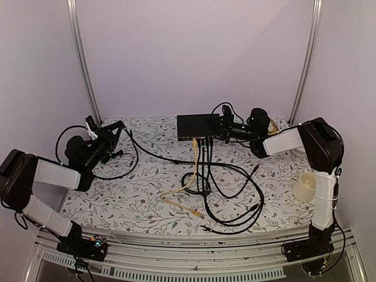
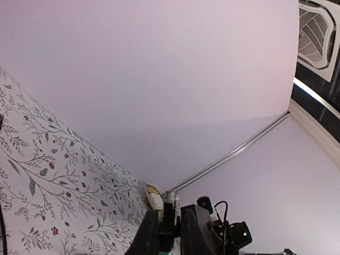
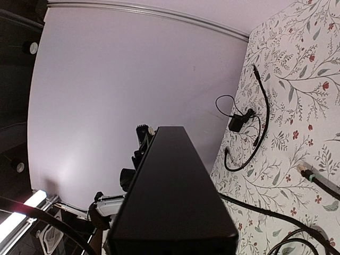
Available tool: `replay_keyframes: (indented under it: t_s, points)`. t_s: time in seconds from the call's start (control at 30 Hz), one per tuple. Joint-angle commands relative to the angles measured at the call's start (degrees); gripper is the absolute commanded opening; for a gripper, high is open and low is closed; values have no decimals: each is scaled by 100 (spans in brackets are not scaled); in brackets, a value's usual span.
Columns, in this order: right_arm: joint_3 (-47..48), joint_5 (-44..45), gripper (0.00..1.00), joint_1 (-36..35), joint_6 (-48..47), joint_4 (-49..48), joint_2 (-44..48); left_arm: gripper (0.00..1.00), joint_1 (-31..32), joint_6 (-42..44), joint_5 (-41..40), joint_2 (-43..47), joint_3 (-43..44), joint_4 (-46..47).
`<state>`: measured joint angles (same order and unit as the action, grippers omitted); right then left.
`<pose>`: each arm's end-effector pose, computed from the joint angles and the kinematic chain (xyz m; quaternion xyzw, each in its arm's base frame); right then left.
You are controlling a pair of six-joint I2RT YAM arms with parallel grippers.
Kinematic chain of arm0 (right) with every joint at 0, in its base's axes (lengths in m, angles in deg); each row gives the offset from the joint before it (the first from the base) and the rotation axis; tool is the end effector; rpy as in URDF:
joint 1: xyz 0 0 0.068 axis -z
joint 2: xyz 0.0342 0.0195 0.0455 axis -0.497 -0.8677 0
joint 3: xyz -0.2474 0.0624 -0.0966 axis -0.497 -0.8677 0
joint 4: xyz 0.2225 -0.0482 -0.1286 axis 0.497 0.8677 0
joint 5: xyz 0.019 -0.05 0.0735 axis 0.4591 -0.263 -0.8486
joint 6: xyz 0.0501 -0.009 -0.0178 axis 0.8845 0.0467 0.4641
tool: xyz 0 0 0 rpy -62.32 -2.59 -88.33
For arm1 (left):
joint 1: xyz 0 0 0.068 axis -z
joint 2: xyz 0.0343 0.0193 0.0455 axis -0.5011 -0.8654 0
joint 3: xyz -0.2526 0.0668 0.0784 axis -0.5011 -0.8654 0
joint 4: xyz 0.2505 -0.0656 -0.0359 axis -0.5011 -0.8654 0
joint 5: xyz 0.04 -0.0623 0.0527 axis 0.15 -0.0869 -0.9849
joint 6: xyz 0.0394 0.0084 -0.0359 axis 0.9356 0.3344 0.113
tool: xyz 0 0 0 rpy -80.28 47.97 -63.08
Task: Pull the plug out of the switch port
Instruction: Place the connector at the corner of the board.
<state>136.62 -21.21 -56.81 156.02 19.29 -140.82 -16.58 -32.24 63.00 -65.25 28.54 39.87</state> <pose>0.3907 0.2296 0.2137 -0.0231 0.6724 0.7155 0.1884 0.2607 -0.0712 0.2219 -0.1906 0.5943 -0.5555 0.5494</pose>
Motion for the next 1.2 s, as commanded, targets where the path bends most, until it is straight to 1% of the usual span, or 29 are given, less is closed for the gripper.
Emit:
replay_keyframes:
  t_s: [0.0,0.13,0.23,0.43,0.63,0.77,1.0,1.17]
  points:
    - [-105,-108,2,-16,-108,-533,572,0,-302,744,-1034,682,200,-1682]
    - [-320,-126,2,-18,-234,-418,721,0,-515,1002,-1693,1079,293,-2719]
    - [-457,-149,2,-16,-301,-376,814,0,-644,1126,-2107,1273,346,-3173]
    - [-863,-156,2,55,-527,-141,1117,0,-815,1371,-3258,1835,616,-4147]
    - [-1309,-117,2,284,-804,146,1523,0,-982,1576,-4003,2136,945,-4605]
    - [-1497,-78,2,595,-908,310,1791,0,-1012,1869,-4423,2167,1275,-4885]
    - [-1249,83,2,1255,-1566,1257,2206,0,-1058,2477,-4932,2174,1708,-5234]
    - [-1079,161,2,1687,-1716,1515,2333,0,-1079,2845,-5379,2280,1936,-5525]
